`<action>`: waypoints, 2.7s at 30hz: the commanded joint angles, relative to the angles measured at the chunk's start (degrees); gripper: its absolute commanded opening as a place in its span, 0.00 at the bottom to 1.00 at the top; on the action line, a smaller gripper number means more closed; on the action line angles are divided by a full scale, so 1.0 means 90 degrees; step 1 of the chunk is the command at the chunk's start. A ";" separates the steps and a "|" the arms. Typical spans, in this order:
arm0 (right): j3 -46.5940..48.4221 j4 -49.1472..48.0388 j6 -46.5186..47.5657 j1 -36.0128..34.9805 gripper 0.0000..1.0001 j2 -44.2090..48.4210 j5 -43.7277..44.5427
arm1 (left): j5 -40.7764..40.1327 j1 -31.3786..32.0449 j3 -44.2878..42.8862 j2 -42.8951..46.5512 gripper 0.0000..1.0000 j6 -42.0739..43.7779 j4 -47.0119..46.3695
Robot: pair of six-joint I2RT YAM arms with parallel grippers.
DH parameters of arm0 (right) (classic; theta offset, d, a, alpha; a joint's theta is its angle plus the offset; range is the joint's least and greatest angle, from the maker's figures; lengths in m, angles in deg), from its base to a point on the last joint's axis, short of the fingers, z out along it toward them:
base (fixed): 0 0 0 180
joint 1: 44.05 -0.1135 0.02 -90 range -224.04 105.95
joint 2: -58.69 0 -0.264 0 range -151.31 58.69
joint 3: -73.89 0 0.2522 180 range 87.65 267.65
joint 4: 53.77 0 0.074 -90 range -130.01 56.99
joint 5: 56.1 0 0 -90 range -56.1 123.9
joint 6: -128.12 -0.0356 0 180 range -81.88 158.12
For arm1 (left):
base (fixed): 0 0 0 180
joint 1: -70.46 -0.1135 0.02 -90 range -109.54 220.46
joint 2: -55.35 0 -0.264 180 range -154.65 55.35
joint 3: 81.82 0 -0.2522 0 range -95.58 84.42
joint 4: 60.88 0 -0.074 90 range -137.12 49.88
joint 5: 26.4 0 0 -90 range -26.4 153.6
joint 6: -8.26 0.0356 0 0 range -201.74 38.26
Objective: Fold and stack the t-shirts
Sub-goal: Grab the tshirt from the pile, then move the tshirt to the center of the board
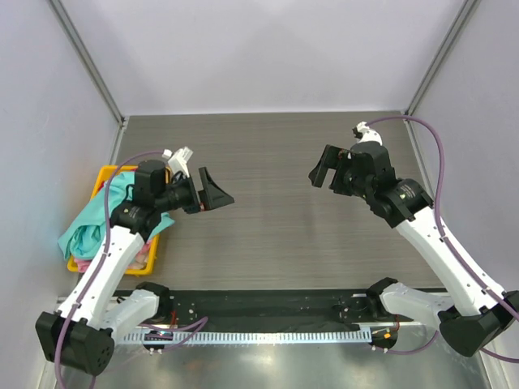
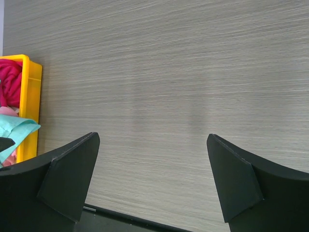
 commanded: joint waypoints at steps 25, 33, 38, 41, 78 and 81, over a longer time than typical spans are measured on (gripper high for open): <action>-0.0724 -0.1293 -0.0004 -0.0013 1.00 0.0314 -0.0943 | -0.6540 -0.2736 -0.1762 -0.1574 0.89 0.0922 0.2502; -0.0695 -0.1302 0.0279 -0.0013 1.00 0.0607 -0.1187 | -0.6716 -0.3069 -0.1733 -0.2705 0.56 0.0981 0.2151; -0.0647 -0.1283 0.0338 -0.0013 1.00 0.0676 -0.1119 | -0.7009 -0.3069 -0.2376 -0.2874 0.02 0.1040 0.2707; -0.0666 -0.1283 0.0299 -0.0013 1.00 0.0744 -0.1109 | -0.6776 -0.3039 -0.3069 -0.2484 0.00 0.1088 0.2824; -0.1828 -0.0218 -0.0384 -0.0013 0.79 0.0443 0.0640 | -0.3172 0.2429 -0.1245 -0.2942 0.64 -0.0377 0.0724; -0.1770 -0.0530 -0.0384 -0.0004 0.72 -0.0192 0.0346 | -0.3142 0.2429 -0.1030 -0.2912 0.65 -0.0463 0.0686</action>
